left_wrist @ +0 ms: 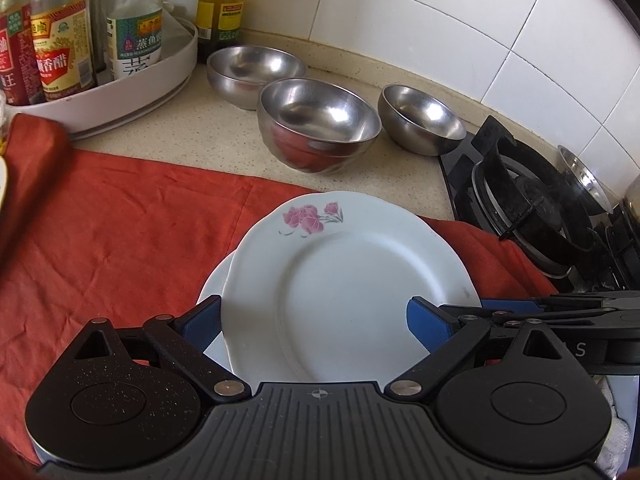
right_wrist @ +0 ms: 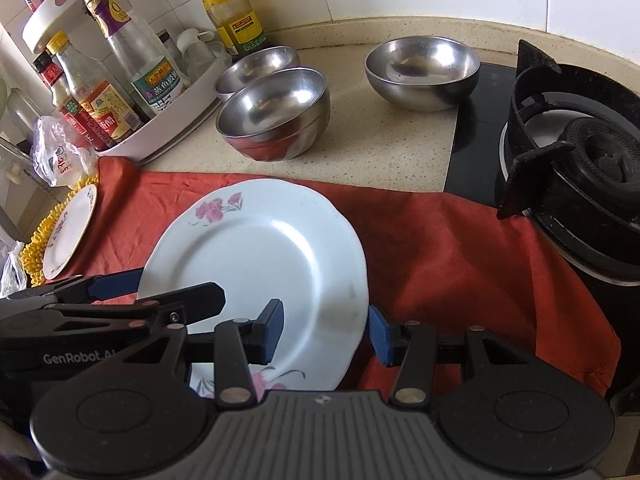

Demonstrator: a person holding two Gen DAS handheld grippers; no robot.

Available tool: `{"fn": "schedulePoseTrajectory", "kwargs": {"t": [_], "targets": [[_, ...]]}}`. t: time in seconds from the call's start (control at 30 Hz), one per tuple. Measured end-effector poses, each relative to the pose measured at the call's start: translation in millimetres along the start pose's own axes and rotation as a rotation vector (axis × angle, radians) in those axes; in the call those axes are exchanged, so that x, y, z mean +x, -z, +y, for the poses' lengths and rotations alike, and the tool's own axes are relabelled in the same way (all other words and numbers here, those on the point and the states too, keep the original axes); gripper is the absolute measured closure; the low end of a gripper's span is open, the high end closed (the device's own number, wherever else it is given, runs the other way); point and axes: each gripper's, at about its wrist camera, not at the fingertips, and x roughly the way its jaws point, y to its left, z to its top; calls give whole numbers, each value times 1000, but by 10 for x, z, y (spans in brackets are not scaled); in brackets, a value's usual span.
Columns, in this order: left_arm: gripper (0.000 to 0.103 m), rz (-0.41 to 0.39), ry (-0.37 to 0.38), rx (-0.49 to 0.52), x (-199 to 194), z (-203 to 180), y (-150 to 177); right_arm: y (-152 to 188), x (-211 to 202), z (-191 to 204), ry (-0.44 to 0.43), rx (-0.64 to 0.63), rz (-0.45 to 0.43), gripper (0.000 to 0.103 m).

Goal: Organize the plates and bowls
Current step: 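Lower the plate onto the other rose plate and open the right gripper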

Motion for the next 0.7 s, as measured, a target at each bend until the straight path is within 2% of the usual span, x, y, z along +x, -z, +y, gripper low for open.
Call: {"fn": "schedulePoseTrajectory", "kwargs": {"t": [0.33, 0.4, 0.5, 0.7], "targets": [[7, 4, -8, 4, 33, 32, 7, -15, -25, 66, 38, -69, -71, 57], [7, -22, -13, 18, -2, 32, 1, -41, -24, 95, 43, -87, -94, 57], [3, -61, -46, 34, -82, 29, -13, -62, 3, 117, 39, -100, -96, 57], [3, -95, -138, 14, -222, 180, 16, -92, -26, 120, 82, -129, -138, 57]]}}
